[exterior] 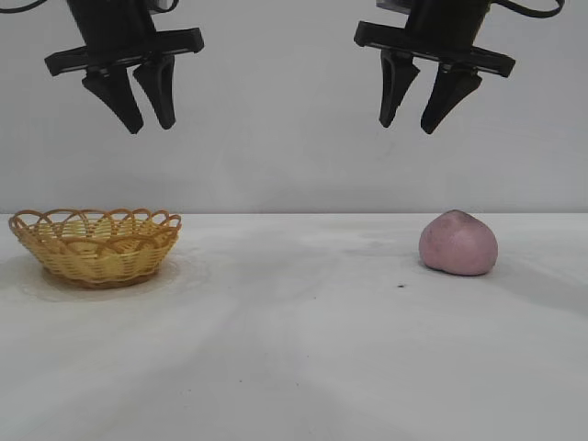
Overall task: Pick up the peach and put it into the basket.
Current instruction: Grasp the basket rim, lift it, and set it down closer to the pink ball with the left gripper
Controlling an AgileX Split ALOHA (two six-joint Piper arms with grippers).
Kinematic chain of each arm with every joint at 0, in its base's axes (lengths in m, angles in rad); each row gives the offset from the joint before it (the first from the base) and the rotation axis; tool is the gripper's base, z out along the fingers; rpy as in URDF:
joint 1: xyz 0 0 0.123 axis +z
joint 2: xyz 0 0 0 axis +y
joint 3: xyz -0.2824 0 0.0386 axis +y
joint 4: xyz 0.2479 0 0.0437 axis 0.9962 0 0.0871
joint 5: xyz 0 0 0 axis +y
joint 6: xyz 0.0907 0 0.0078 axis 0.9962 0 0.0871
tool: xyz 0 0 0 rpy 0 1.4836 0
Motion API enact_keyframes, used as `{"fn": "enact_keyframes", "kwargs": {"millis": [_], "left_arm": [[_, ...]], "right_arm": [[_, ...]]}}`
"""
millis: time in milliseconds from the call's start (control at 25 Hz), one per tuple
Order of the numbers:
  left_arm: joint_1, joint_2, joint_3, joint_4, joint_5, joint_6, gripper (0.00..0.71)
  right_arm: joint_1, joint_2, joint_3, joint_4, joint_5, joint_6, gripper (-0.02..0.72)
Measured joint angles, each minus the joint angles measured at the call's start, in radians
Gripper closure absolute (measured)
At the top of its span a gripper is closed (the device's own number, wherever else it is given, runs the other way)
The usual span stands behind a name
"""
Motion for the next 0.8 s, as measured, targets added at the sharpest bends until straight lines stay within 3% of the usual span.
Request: {"fn": "enact_keyframes", "kwargs": {"millis": [280, 480, 800], "left_arm": [[0.0, 0.0, 0.0, 0.014, 0.002, 0.0, 0.405], [0.002, 0.003, 0.0, 0.187, 0.083, -0.037, 0.405], [0.078, 0.068, 0.0, 0.242, 0.223, 0.001, 0.405]], "right_arm": [[0.0, 0.0, 0.0, 0.0, 0.0, 0.0, 0.321], [0.0, 0.0, 0.0, 0.0, 0.006, 0.0, 0.321], [0.0, 0.0, 0.0, 0.0, 0.009, 0.0, 0.321]]}}
